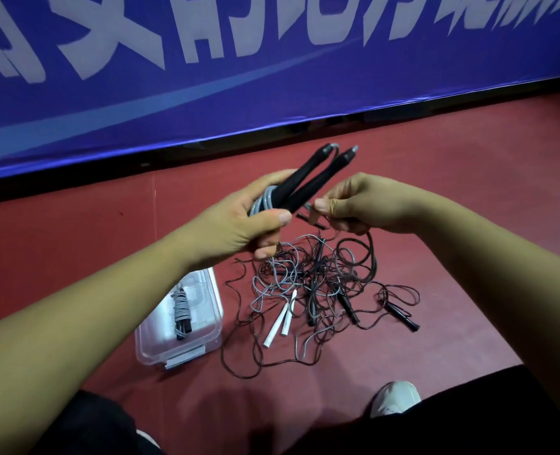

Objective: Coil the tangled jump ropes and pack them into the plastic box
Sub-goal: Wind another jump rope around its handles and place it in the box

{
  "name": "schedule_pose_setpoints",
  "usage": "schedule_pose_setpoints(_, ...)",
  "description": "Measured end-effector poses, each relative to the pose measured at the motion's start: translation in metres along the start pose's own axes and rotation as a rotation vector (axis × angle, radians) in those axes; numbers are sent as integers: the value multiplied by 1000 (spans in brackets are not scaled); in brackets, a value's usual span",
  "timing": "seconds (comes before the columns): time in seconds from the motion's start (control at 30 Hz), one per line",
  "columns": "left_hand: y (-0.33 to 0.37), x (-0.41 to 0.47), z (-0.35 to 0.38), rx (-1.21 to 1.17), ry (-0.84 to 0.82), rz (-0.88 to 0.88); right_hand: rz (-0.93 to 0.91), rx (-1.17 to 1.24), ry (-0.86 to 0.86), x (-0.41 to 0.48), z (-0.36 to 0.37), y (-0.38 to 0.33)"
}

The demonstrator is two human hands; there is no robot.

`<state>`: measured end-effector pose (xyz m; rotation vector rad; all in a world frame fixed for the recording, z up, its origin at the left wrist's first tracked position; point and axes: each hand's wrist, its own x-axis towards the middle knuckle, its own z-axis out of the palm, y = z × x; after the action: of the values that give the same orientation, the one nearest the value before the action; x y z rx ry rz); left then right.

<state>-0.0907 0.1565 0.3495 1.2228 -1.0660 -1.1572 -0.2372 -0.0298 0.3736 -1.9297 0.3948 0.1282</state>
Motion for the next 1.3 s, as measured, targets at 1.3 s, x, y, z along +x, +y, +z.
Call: schedule_pose_setpoints(1.3, -38, 14, -77, 692, 336, -410, 28, 49, 18, -21, 0, -37)
